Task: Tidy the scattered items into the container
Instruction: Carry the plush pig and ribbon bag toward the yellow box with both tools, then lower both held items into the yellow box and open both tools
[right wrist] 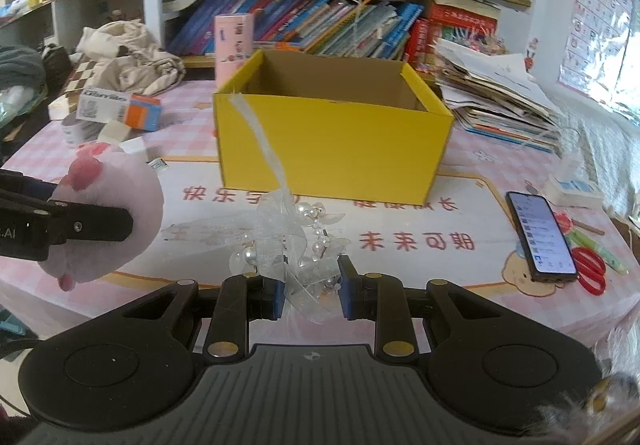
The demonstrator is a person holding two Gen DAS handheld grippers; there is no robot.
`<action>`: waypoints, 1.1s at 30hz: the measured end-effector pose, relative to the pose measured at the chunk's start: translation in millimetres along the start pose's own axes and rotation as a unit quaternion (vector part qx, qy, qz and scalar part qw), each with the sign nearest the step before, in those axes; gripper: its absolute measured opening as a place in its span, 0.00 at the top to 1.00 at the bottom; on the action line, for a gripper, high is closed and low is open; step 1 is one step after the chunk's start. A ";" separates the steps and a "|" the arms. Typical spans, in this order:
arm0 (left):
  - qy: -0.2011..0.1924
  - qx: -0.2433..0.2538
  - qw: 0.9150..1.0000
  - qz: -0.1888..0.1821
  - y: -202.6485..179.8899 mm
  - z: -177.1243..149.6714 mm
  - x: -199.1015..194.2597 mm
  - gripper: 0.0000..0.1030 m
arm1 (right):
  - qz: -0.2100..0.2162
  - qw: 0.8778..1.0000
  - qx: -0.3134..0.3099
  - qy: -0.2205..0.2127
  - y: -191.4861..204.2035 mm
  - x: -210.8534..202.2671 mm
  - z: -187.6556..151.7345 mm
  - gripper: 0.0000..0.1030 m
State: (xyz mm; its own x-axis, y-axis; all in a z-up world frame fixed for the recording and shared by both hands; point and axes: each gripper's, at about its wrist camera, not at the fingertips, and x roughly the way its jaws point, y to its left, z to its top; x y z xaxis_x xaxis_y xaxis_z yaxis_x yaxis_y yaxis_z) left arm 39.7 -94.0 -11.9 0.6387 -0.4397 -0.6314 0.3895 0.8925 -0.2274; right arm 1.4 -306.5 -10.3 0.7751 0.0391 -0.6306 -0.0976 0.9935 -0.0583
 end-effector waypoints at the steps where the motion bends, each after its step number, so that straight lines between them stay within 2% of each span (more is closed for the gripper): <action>1: 0.001 0.003 1.000 -0.001 -2.4 1.2 2.0 0.34 | -0.001 1.000 0.002 0.000 -3.1 0.3 0.0 0.77; 15: -0.011 0.080 0.997 -0.018 -43.3 21.7 17.7 0.34 | -0.003 0.999 0.036 -0.013 -35.8 4.3 12.1 0.77; 25: -0.018 0.089 0.996 -0.015 -50.6 38.3 35.0 0.34 | 0.007 0.999 0.035 -0.014 -51.8 20.9 26.8 0.77; 30: -0.041 0.098 0.994 -0.024 -56.5 51.7 40.2 0.34 | 0.008 0.999 0.028 -0.042 -58.4 22.8 40.0 0.77; 33: -0.061 0.109 0.992 -0.027 -62.1 63.8 41.7 0.34 | 0.011 0.997 0.021 -0.073 -64.8 21.2 54.9 0.77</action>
State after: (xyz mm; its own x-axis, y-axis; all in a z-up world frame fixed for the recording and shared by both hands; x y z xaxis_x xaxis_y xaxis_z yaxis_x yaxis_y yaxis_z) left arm 84.5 -174.2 23.2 0.6828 -0.5076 -0.5254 0.5515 0.8298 -0.0850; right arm 58.4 -364.2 22.6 0.8558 0.0732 -0.5122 -0.0916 0.9957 -0.0107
